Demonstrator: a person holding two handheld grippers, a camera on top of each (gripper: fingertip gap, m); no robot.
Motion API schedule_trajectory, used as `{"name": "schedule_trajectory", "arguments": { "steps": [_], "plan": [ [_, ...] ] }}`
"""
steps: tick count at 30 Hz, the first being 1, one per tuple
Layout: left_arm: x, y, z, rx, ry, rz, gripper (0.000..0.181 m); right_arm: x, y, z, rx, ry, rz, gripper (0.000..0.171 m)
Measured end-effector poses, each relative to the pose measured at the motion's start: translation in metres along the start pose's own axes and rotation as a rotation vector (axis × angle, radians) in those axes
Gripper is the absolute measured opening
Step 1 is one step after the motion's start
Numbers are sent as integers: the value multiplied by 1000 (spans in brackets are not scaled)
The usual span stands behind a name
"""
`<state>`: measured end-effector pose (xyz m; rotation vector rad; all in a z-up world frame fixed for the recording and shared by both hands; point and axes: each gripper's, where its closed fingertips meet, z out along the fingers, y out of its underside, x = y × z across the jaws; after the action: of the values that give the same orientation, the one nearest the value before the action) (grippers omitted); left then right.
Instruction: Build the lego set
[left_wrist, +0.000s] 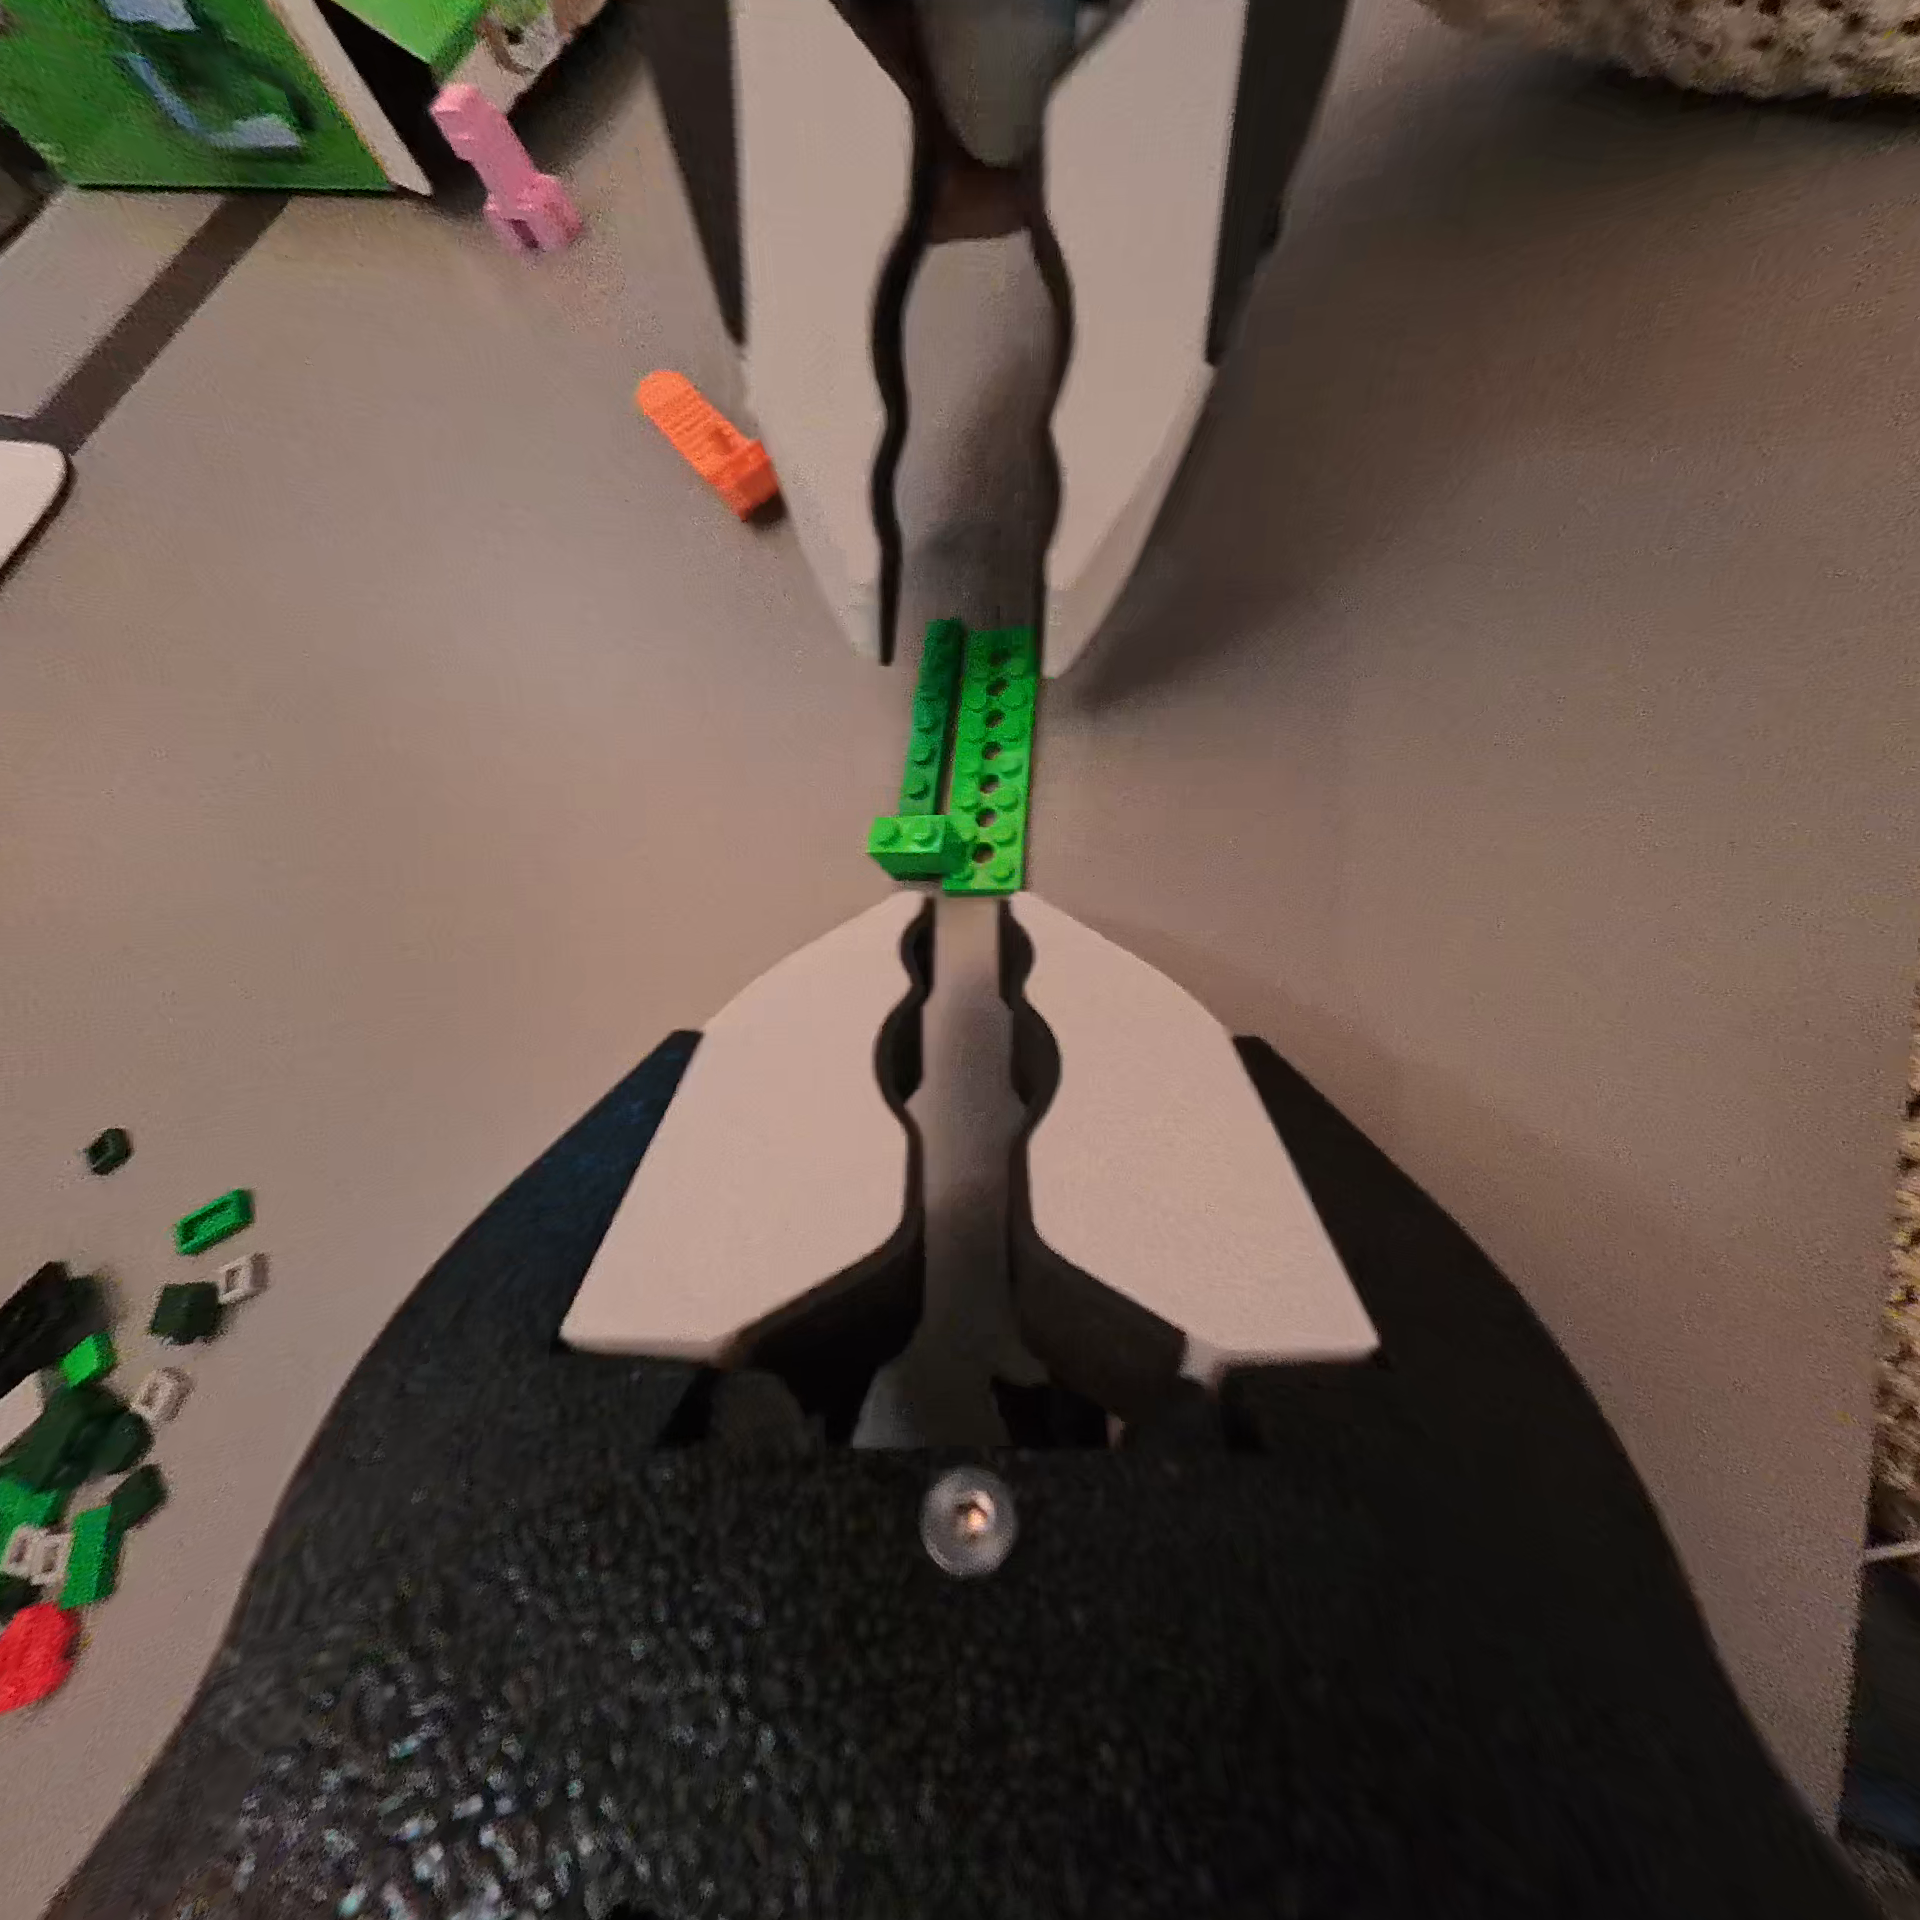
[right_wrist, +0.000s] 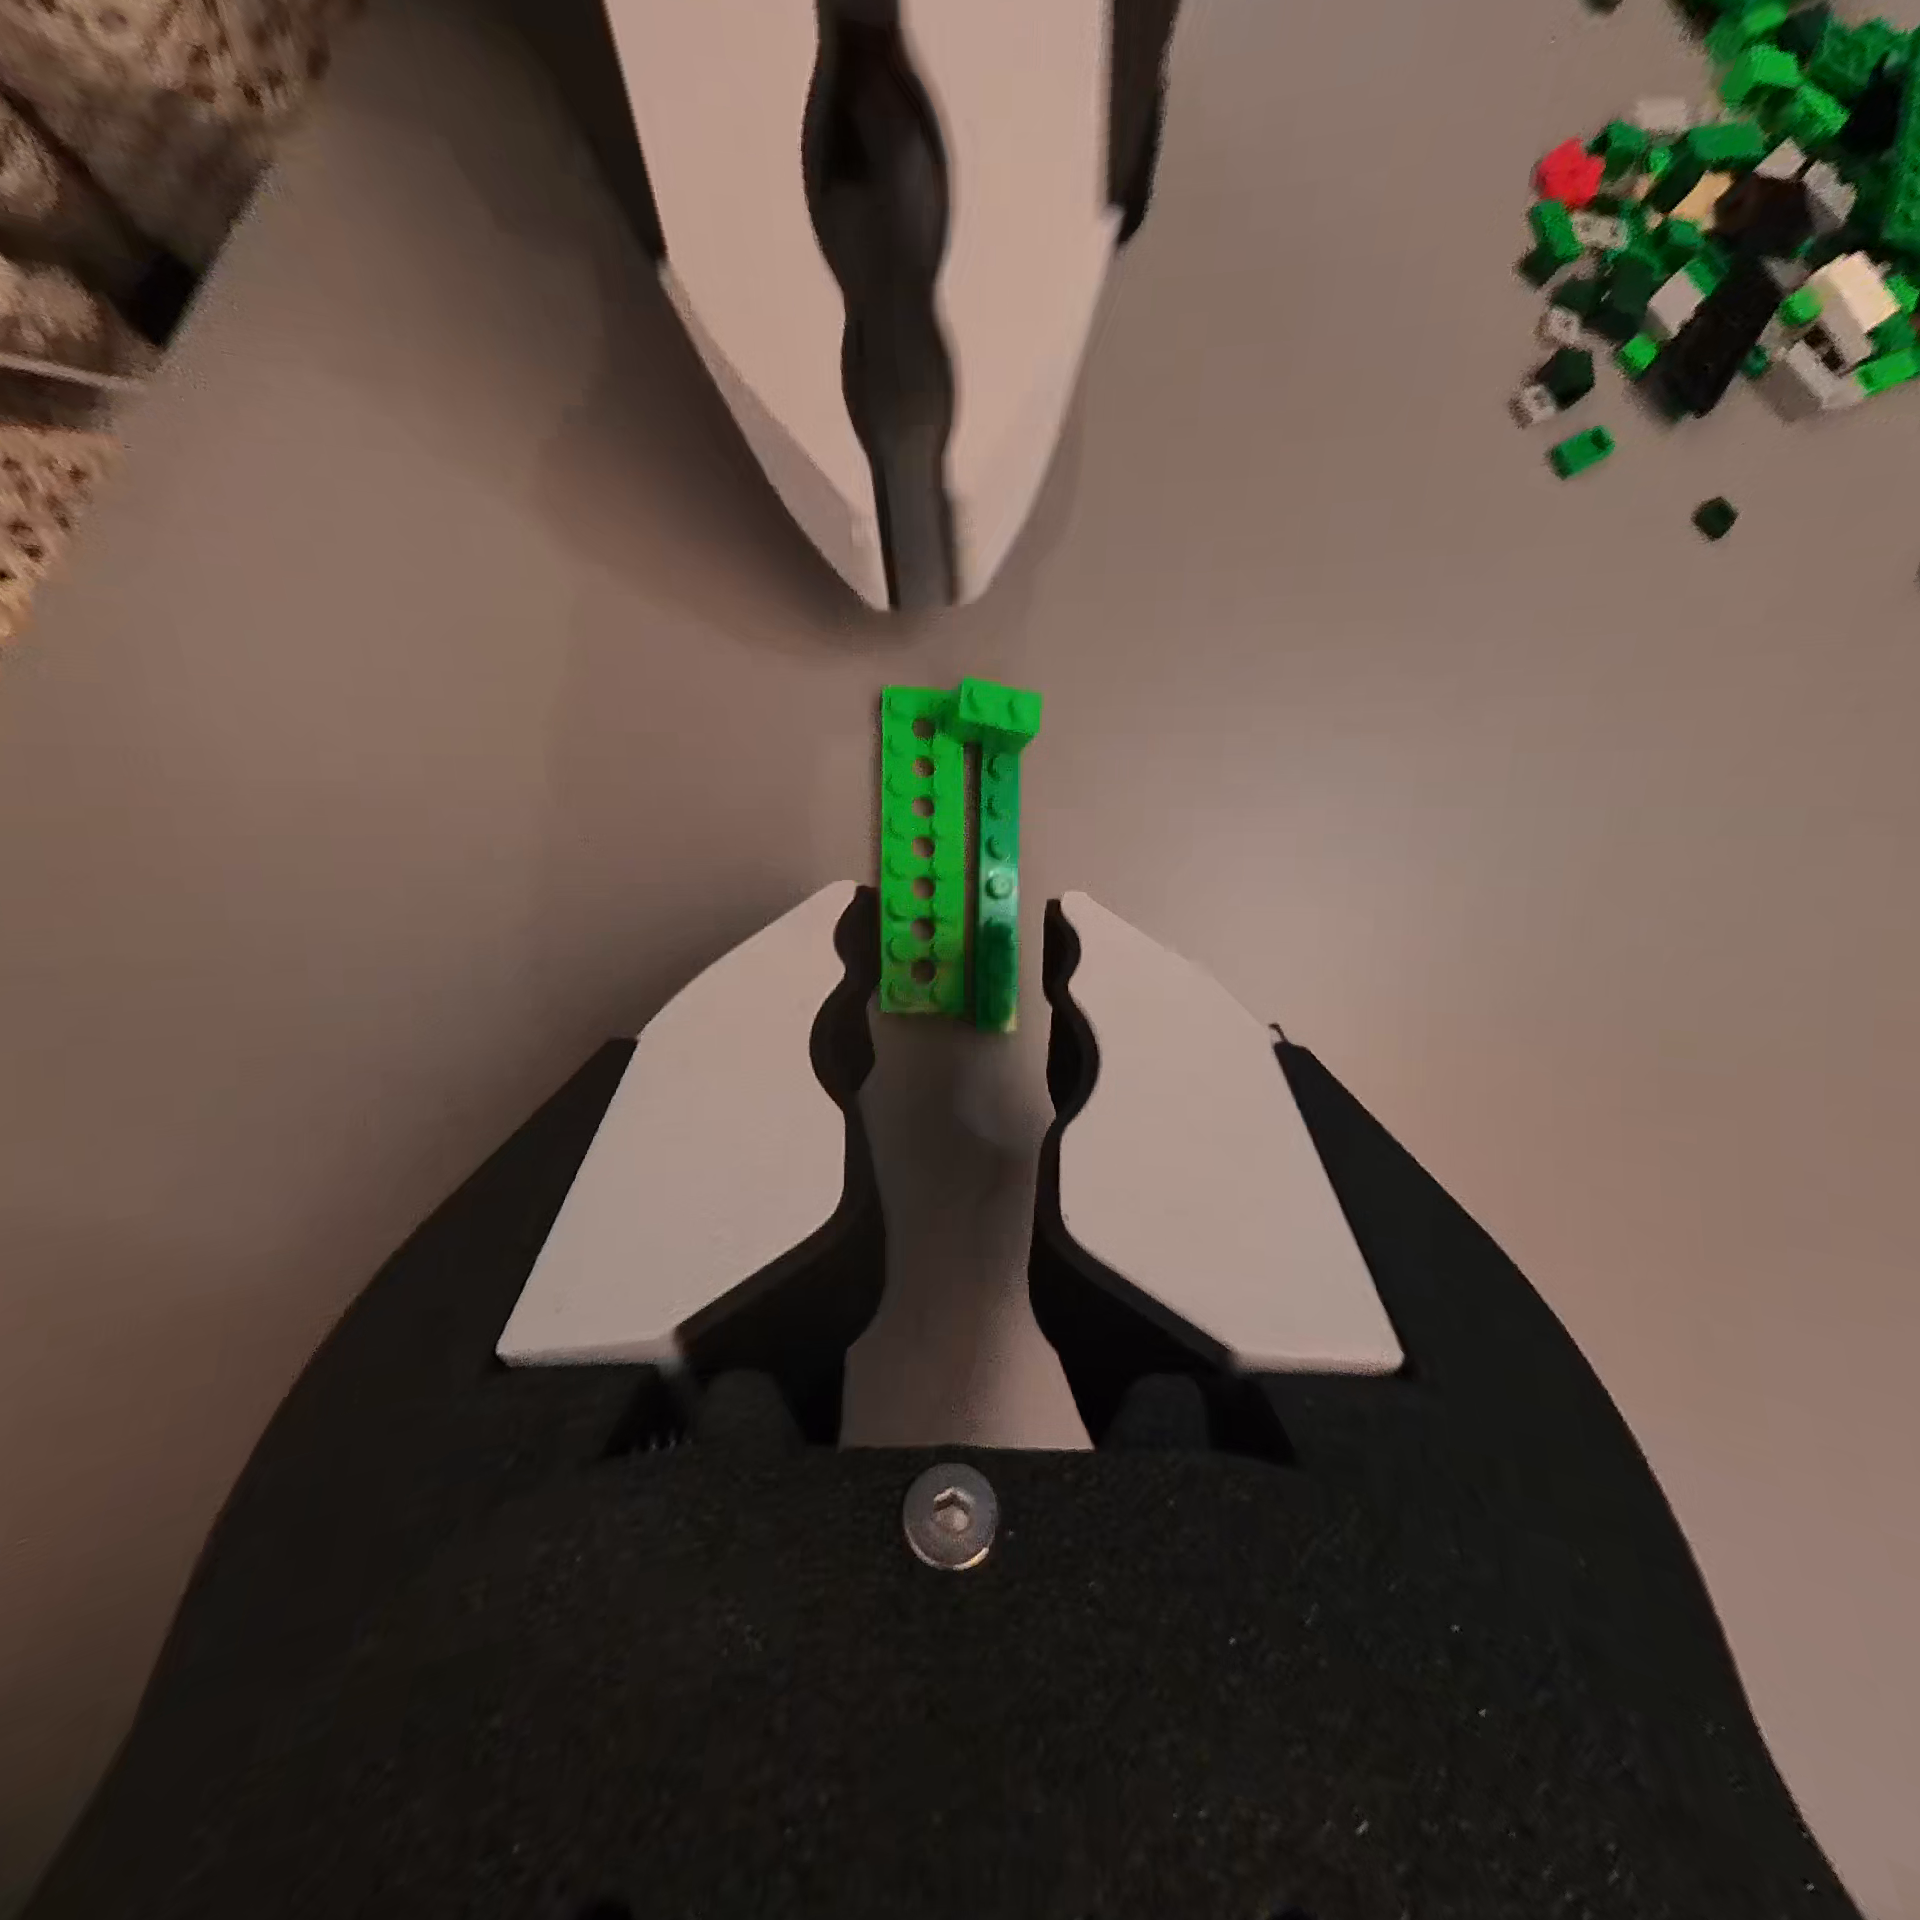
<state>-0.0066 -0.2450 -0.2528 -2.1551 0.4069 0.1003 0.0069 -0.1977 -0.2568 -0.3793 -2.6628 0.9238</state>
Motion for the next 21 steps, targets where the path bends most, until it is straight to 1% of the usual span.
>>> {"name": "schedule_trajectory", "arguments": {
  "steps": [3,6,10,15,19,21],
  "plan": [
    [-5,2,1,-40,6,-1,23,-4,5,5,15,8,-15,32],
    [0,7,5,-103,55,31,0,9,-2,3,55,74,-3,26],
    [7,7,11,-108,70,48,0,10,-21,8,104,18,34,26],
    [7,6,13,-89,62,37,0,8,-22,22,84,-75,21,25],
    [7,5,14,-89,62,45,0,6,-25,27,115,-135,14,24],
    [6,4,15,-88,60,43,0,6,-26,27,123,-158,25,20]
  ]
}}
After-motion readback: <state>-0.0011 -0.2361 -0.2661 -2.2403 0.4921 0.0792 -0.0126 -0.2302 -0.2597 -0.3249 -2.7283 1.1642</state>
